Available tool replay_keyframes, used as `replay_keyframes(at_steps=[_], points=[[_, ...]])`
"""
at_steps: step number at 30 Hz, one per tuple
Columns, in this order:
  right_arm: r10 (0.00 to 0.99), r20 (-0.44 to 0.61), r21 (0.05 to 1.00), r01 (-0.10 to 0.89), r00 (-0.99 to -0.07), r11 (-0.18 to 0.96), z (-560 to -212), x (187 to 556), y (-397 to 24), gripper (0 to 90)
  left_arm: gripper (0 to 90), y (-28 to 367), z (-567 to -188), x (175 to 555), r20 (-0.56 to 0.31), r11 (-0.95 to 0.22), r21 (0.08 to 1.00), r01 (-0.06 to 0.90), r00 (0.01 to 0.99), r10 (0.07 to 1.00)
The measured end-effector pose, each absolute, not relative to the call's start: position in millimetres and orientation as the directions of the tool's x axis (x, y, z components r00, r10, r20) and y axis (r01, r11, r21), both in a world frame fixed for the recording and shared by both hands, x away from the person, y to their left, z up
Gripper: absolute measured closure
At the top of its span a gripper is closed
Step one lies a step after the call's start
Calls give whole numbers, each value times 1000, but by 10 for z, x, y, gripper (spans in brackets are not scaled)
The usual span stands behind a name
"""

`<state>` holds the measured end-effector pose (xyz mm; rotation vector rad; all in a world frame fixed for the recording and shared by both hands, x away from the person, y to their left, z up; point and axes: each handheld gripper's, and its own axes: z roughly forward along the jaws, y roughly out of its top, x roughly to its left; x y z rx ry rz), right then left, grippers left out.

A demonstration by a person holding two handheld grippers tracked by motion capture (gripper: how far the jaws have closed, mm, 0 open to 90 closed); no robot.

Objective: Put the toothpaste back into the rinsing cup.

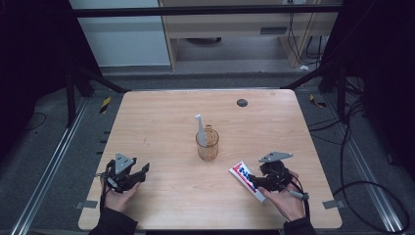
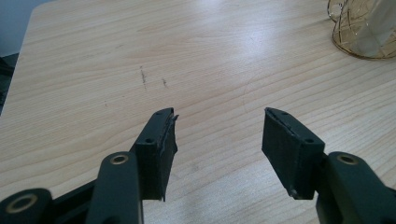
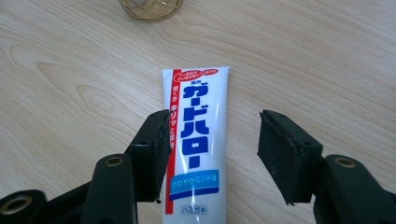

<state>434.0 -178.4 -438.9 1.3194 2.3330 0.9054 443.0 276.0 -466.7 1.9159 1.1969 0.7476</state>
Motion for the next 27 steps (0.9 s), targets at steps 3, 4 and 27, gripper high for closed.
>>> replay_keyframes(at_steps=[3,4,27], points=[[844,35,648,655,-536,389,-4395,4374,-1732,422,440,2761,-4667,4430,89,-288,828,481,394,915],[842,34,647,654,-539,392,-4401,4391,-1710,421,440,2762,-4667,4430,88,-287,828,482,394,915],[835,44,555,709,-548,436,-4582,4624,-1509,376,437,2763,-4676,4440,85,-288,825,487,397,914]])
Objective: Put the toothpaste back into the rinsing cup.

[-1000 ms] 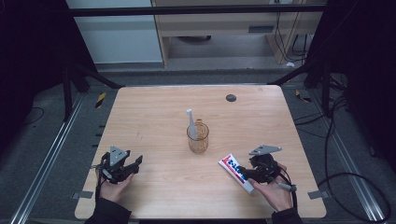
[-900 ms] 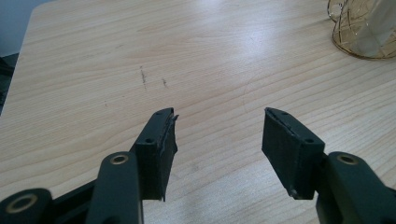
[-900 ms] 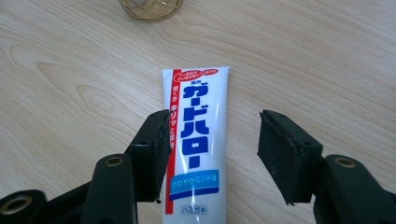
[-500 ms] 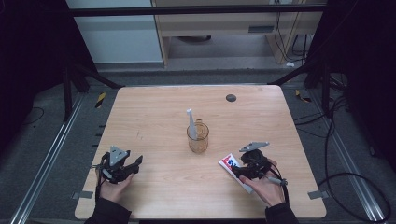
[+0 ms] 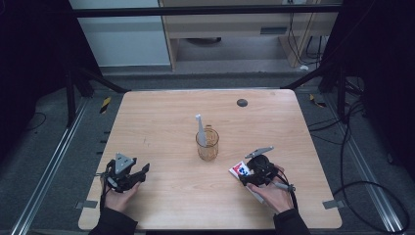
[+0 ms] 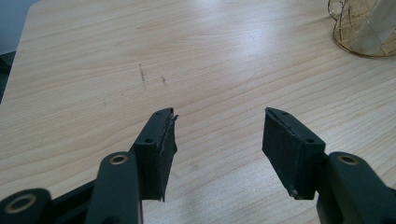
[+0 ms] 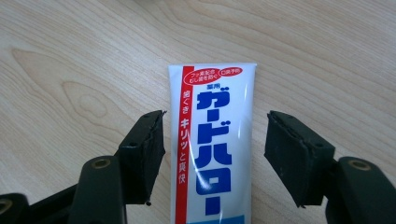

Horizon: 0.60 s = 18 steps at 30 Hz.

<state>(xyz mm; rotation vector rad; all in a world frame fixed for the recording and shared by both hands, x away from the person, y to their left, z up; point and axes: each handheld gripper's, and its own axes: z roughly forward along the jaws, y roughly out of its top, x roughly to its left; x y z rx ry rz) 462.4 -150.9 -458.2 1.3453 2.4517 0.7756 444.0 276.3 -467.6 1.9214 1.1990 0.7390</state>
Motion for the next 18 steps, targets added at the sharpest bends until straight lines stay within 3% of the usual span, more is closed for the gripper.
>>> replay_keyframes(at_steps=[18], points=[[829,38,498,730,-558,469,-4751,4701,-1443,394,437,2756,-4683,4446,86,-293,821,490,401,912]])
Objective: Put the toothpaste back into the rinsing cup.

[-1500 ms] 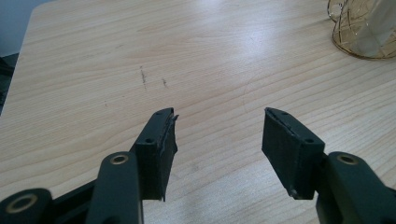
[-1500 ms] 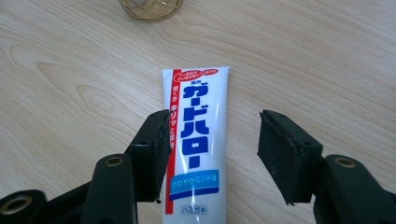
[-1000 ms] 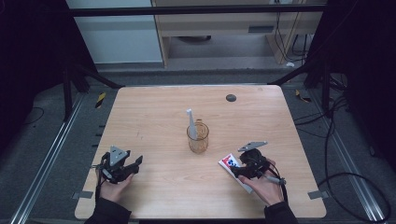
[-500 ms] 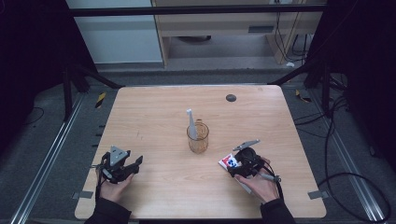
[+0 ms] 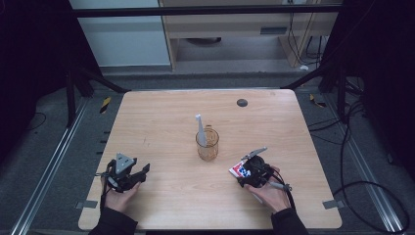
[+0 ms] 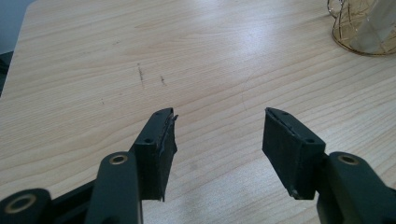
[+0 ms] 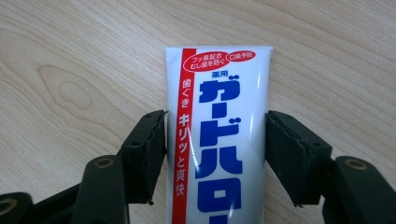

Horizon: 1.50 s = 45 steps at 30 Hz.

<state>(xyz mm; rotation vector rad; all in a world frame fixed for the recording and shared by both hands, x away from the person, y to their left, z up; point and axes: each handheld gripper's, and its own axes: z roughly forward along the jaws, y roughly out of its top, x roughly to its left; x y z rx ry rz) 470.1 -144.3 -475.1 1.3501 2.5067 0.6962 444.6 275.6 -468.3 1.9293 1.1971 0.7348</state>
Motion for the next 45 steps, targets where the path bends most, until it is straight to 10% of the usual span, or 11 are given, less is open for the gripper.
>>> replay_keyframes(at_steps=[17,36,45], points=[[827,0,472,729,-562,495,-4799,4725,-1385,413,437,2751,-4683,4446,89,-297,819,490,403,911],[825,55,468,745,-562,476,-4653,4702,-1496,683,437,2757,-4683,4450,88,-296,819,492,402,912],[834,83,598,697,-545,396,-4383,4627,-1642,689,437,2752,-4681,4448,89,-296,819,491,402,911]])
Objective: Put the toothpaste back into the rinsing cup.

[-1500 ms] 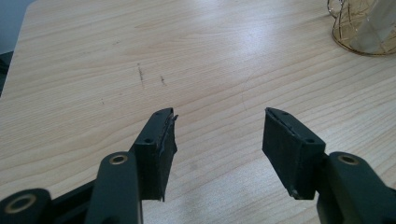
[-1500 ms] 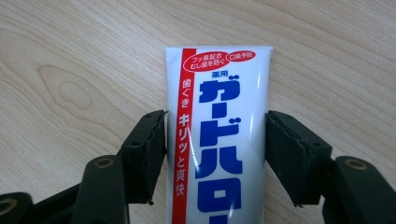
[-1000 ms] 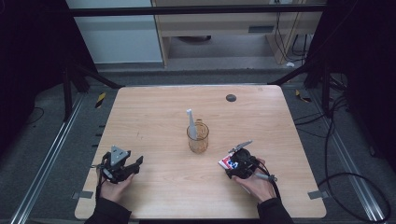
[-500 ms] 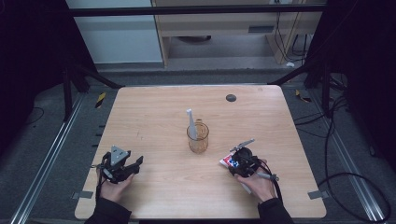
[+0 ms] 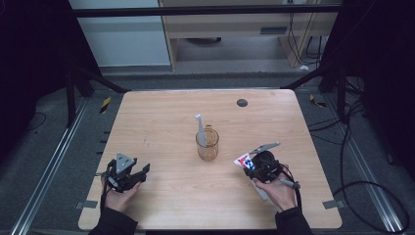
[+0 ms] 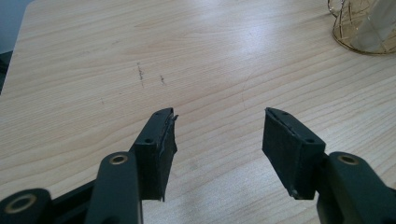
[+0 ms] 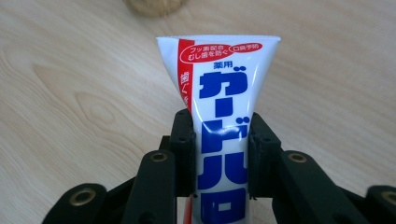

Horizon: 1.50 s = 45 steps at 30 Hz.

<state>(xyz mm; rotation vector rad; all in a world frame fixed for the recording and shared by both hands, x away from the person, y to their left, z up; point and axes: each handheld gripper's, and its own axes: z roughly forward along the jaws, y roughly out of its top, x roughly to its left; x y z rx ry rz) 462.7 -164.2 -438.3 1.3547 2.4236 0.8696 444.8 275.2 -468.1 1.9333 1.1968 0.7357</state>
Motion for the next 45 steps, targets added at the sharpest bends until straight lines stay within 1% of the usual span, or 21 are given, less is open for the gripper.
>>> replay_keyframes(at_steps=[4,9,14,19,24,30,35,45], points=[[835,102,677,653,-541,340,-4281,4600,-1674,691,437,2752,-4683,4449,89,-296,819,491,401,912],[835,113,745,602,-538,287,-4161,4587,-1668,691,437,2751,-4681,4447,89,-295,819,491,400,912],[839,113,800,549,-532,241,-4023,4615,-1639,692,437,2752,-4683,4447,89,-294,820,492,398,913],[838,150,848,504,-524,163,-3897,4677,-1587,692,437,2754,-4683,4446,88,-292,820,492,396,914],[847,158,900,427,-508,88,-3824,4733,-1525,692,437,2759,-4681,4447,90,-290,821,492,390,916],[860,156,938,347,-485,26,-3739,4801,-1432,692,438,2760,-4681,4451,90,-288,820,494,385,919],[869,161,954,299,-467,-16,-3647,4881,-1360,692,438,2765,-4681,4451,89,-285,821,495,382,920],[869,171,965,258,-465,-52,-3595,5068,-1195,691,437,2767,-4678,4451,89,-284,823,492,382,920]])
